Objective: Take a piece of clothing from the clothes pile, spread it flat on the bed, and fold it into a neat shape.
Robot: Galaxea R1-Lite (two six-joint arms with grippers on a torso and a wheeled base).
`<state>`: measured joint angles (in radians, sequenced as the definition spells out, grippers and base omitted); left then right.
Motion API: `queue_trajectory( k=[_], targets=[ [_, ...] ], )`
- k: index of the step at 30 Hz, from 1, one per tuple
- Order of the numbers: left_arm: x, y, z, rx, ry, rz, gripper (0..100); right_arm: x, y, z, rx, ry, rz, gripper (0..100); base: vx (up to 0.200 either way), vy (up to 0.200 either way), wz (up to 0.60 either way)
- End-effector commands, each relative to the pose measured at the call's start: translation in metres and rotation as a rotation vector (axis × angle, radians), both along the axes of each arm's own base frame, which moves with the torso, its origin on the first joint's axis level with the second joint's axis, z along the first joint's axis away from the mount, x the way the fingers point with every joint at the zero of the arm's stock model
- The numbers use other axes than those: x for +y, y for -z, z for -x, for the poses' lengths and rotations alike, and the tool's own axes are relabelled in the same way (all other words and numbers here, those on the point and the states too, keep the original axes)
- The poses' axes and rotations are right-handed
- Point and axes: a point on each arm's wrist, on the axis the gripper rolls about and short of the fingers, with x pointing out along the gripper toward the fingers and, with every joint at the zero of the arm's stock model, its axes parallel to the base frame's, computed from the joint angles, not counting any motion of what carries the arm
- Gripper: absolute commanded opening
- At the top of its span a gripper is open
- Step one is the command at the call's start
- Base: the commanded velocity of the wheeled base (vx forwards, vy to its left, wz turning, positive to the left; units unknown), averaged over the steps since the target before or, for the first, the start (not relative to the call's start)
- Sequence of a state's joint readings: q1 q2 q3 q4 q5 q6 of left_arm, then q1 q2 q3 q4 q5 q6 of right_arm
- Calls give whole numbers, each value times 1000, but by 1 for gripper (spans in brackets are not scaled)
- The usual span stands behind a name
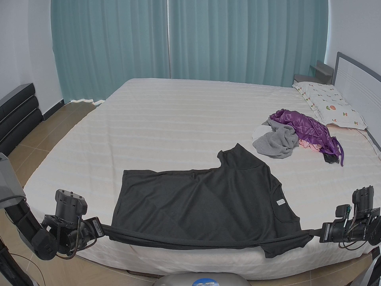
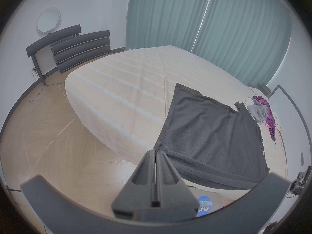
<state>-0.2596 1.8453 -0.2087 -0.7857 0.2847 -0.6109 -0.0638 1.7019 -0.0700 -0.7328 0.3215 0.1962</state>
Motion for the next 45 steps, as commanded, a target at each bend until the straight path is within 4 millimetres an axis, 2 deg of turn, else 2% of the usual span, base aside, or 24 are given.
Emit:
queue_trajectory(
  k=[1, 7, 14, 26, 39, 44, 45],
  targets=[
    [0, 6, -4, 15, -8, -4, 0, 0, -3, 0, -20, -3, 1, 0, 0, 0, 0],
    [-1, 11, -21, 13, -22, 4, 0, 0, -2, -16, -26, -3, 0, 0, 0, 0, 0],
    [-5, 19, -47, 6, -28, 1, 0, 1, 7, -50, -16, -16, -2, 0, 0, 0, 0],
    [-8, 43, -77, 31, -37, -9, 0, 6, 21, -98, -36, -42, 5, 0, 0, 0, 0],
    [-9, 63, -103, 32, -51, 0, 0, 6, 41, -128, -10, -5, -22, 0, 0, 0, 0],
    [-11, 66, -105, 34, -41, 12, 0, 6, 46, -131, 0, -5, -26, 0, 0, 0, 0],
    [-11, 67, -106, 34, -40, 13, 100, 6, 45, -131, -1, -4, -26, 0, 0, 0, 0]
  ],
)
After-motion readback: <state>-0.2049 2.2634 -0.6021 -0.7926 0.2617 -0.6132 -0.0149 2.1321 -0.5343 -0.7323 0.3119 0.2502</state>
